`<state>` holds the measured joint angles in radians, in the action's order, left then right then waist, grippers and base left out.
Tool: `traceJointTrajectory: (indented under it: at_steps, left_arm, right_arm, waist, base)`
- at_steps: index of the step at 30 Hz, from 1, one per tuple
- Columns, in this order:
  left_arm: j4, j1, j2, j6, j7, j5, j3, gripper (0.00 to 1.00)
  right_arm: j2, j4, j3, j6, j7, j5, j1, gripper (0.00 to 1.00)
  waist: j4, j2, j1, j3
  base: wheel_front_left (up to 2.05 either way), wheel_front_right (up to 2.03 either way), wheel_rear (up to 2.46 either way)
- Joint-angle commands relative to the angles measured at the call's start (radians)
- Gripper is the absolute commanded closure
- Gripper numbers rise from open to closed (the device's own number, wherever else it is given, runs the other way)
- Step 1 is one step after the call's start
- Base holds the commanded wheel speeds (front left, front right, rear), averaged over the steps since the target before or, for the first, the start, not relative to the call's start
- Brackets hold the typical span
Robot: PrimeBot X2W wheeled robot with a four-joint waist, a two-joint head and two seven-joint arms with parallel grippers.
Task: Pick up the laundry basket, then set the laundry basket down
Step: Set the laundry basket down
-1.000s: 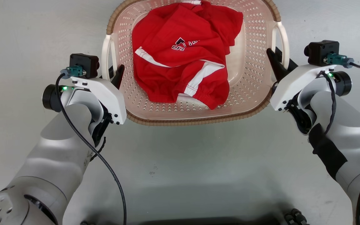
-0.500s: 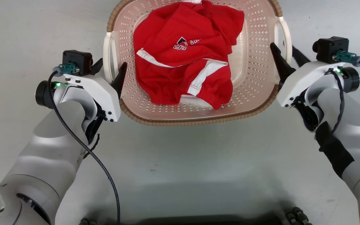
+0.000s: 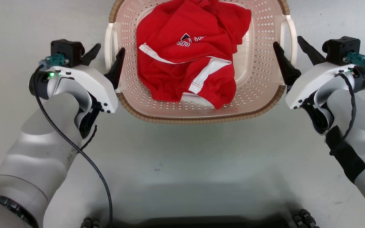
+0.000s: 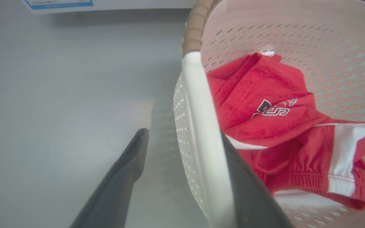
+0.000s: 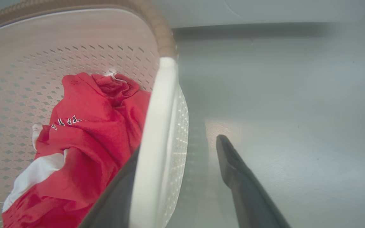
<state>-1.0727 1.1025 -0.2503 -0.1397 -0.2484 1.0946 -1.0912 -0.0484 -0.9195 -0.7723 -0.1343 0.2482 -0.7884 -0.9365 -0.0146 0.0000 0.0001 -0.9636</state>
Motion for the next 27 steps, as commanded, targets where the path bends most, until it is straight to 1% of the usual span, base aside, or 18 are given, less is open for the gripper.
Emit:
traceJointTrajectory:
  at_steps: [1, 5, 10, 17, 27]
  left_arm:
    - [0.01, -0.017, -0.039, 0.009, -0.013, -0.008, 0.025, 0.0]
    - [0.076, -0.039, -0.053, 0.009, -0.013, -0.042, 0.075, 0.0]
    - [0.107, -0.066, -0.059, 0.009, -0.013, -0.09, 0.131, 0.0]
    - [0.099, -0.108, -0.05, 0.009, -0.013, -0.138, 0.182, 0.0]
    - [0.066, -0.185, -0.043, 0.009, -0.013, -0.169, 0.237, 0.0]
  right_arm:
    - [-0.002, 0.014, -0.011, 0.004, 0.014, -0.008, 0.059, 0.0]
    - [-0.002, 0.056, -0.054, 0.004, 0.014, -0.048, 0.063, 0.0]
    - [-0.002, 0.076, -0.093, 0.004, 0.014, -0.085, 0.052, 0.0]
    - [-0.002, 0.056, -0.101, 0.004, 0.014, -0.095, 0.057, 0.0]
    - [-0.002, 0.031, -0.134, 0.004, 0.014, -0.119, 0.073, 0.0]
  waist:
    - [0.0, 0.0, -0.0001, 0.0]
    - [-0.003, 0.0, -0.0001, -0.003]
    - [-0.003, 0.0, -0.0001, -0.003]
    - [-0.006, 0.0, -0.0001, 0.037]
    - [0.002, 0.0, -0.0001, 0.141]
  base:
    - [0.0, 0.0, 0.0]
    - [0.0, 0.0, 0.0]
    - [0.0, 0.0, 0.0]
    - [0.0, 0.0, 0.0]
    - [0.0, 0.0, 0.0]
